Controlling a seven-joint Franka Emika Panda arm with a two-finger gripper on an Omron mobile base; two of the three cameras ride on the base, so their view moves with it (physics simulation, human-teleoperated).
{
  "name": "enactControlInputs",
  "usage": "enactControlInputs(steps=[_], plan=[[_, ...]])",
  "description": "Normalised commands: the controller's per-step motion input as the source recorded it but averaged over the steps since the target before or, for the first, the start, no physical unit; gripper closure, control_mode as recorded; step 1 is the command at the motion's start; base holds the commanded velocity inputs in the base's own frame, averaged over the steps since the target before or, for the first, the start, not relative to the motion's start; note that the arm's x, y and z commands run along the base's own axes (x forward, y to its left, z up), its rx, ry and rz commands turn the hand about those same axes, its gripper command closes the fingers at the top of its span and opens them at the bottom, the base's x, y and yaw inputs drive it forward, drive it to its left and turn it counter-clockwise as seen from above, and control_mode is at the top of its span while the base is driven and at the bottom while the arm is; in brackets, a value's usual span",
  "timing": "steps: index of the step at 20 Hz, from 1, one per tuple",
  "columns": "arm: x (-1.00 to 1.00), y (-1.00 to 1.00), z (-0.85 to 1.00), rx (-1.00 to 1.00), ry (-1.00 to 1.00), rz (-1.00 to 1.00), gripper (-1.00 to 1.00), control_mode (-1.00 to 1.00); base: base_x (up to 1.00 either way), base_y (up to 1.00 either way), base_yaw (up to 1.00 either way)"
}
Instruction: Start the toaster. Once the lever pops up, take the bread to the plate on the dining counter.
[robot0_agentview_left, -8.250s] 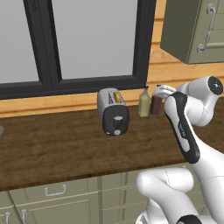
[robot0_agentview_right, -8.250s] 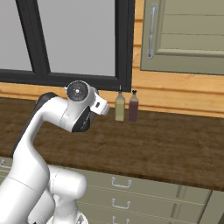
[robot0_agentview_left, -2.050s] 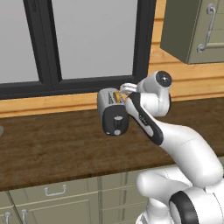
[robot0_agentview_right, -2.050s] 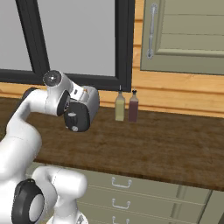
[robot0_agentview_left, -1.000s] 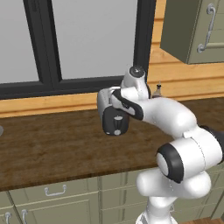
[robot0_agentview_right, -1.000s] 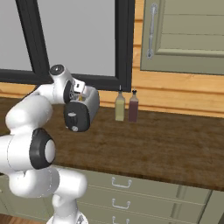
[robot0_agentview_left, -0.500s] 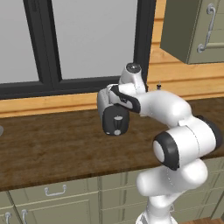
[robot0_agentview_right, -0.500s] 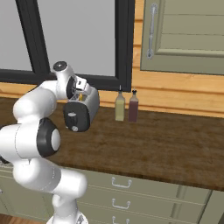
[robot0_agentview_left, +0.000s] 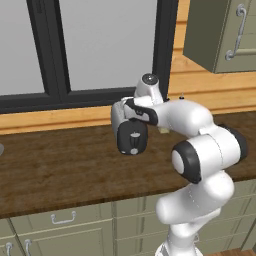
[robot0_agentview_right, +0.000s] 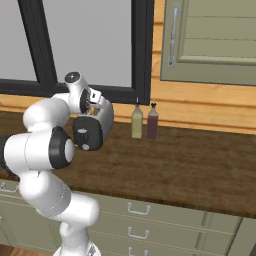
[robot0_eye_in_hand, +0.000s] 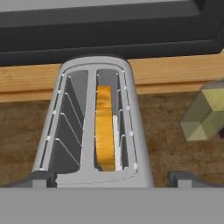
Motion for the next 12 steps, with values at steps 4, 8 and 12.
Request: enactControlInputs(steps=[4, 8, 12], plan=[[0.33, 0.06, -0.08, 0.00, 0.01, 0.00, -1.00, -1.00, 0.00, 0.00, 0.00], [0.21, 0.08, -0.21, 0.00, 0.04, 0.00, -1.00, -1.00, 0.00, 0.00, 0.00], [0.05, 0.02, -0.13, 0.00, 0.02, 0.00, -1.00, -1.00, 0.00, 0.00, 0.00]])
